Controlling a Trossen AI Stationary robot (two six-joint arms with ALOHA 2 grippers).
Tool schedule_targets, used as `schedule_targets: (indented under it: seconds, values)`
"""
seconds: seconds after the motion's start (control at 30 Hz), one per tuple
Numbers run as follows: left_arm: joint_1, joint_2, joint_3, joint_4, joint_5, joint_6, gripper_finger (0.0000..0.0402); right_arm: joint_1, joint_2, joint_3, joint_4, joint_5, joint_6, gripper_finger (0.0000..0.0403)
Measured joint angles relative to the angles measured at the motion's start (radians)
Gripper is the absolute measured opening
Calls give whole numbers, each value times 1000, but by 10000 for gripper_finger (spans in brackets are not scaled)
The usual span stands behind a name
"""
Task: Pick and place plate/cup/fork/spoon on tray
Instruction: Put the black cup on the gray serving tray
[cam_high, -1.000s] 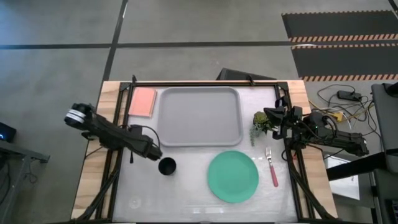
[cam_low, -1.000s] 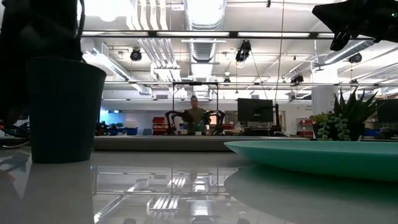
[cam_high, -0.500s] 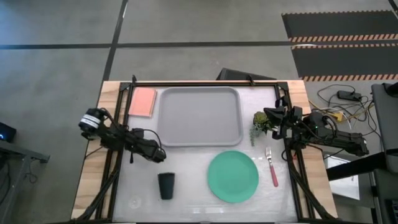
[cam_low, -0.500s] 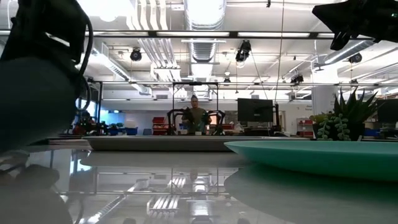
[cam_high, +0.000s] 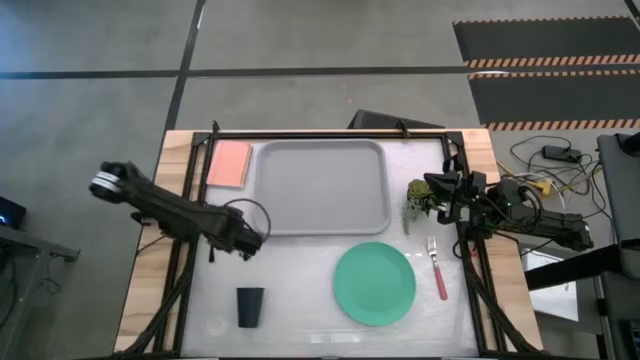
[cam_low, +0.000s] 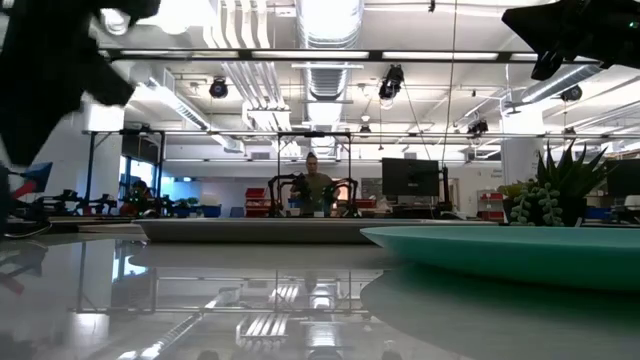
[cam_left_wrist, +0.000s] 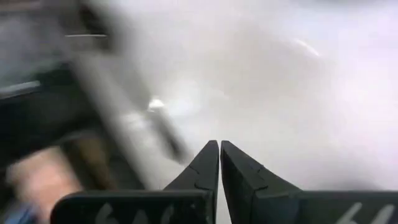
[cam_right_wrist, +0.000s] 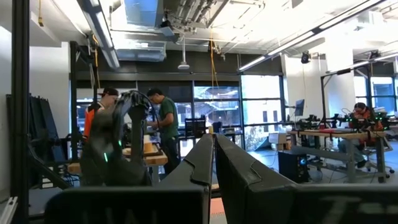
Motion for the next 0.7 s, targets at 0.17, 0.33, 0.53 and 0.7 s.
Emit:
schedule_targets:
  seconds: [0.17,0.33,0.53,0.7]
  values:
    - [-27,-128,78,164,115,167,0,0,0,0,0,1,-21,9]
    - [-54,-161,51,252,242,90,21,0,0,0,-3,1,-11,9]
    - [-121,-103,-25,388,393,30,104,0,0,0,-30,1,-11,9]
    - [-173,-87,-47,383,404,26,189,0,1,0,-48,1,-11,9]
